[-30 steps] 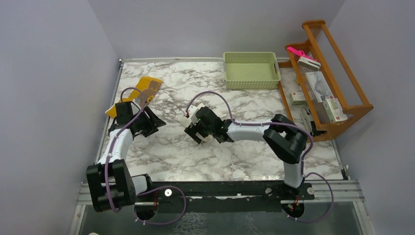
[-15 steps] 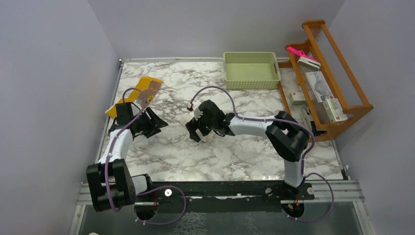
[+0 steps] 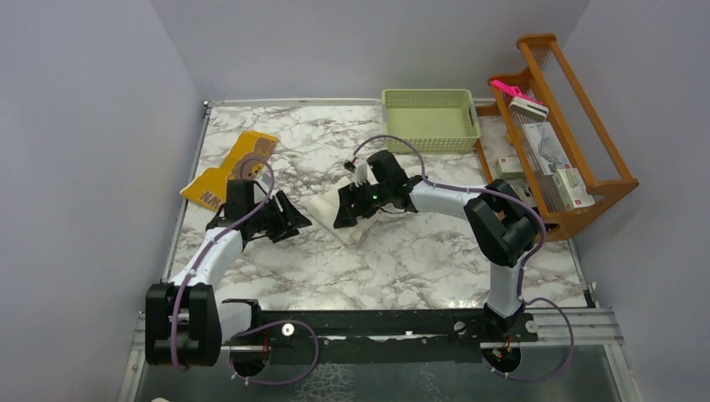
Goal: Roll the towels
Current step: Roll the towel at the center of the board.
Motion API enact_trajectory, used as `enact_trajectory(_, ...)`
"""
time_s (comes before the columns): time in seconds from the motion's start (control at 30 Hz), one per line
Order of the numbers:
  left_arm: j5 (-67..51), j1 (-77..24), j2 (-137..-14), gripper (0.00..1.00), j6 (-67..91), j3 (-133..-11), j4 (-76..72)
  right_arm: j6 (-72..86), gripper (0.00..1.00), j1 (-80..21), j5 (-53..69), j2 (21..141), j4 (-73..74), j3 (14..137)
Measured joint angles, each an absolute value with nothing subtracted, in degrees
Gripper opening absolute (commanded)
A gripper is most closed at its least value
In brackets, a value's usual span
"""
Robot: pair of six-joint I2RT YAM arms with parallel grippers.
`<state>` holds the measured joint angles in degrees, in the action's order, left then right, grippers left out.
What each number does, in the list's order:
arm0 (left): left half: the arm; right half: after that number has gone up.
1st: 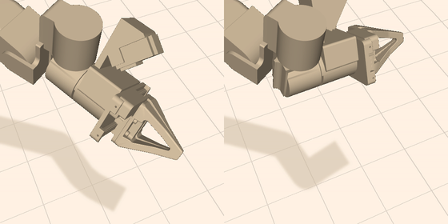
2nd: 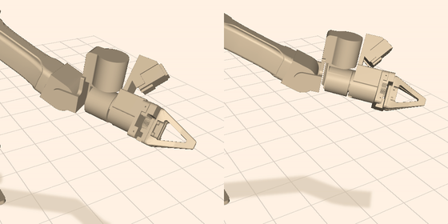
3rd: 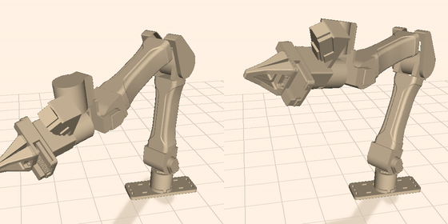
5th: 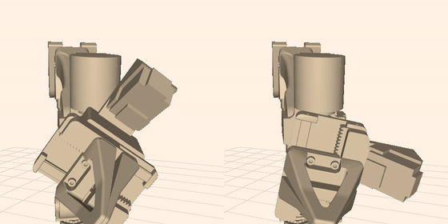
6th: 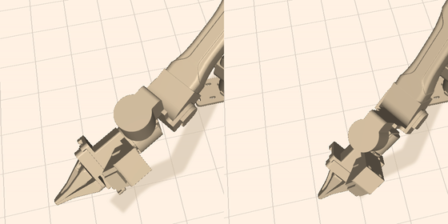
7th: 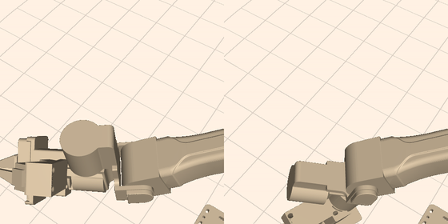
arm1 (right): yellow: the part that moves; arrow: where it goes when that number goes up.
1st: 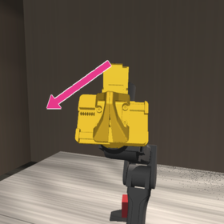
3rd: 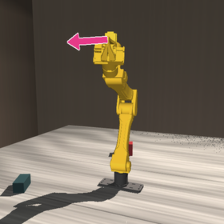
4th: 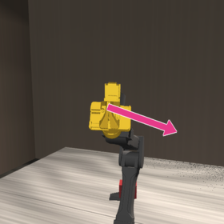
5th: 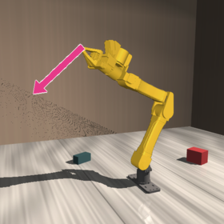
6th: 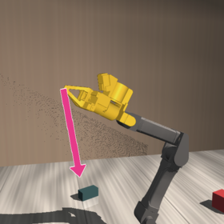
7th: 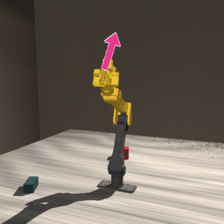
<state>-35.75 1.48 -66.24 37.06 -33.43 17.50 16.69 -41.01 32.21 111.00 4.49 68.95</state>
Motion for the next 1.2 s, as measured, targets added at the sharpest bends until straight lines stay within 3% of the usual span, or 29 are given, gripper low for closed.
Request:
enact_trajectory(0.17,-33.23,-5.8,-67.59,0.56,41.34,-32.14,13.87,18.92,0.82,-40.6,38.94,111.02,4.29,68.95)
enact_trajectory(0.47,-29.76,-7.27,-71.88,0.56,43.81,-32.12,9.5,22.09,0.81,-40.38,47.2,115.46,3.42,70.63)
enact_trajectory(0.67,-28.34,-9.1,-75.94,0.55,44.49,-31.81,6.55,22.06,0.81,-40.38,45.41,117.47,6.7,72.88)
enact_trajectory(1.2,-26.89,-11.0,-78.04,0.55,45.58,-31.77,4.03,16.23,0.63,-44.36,35.16,115.09,13.63,74.19)
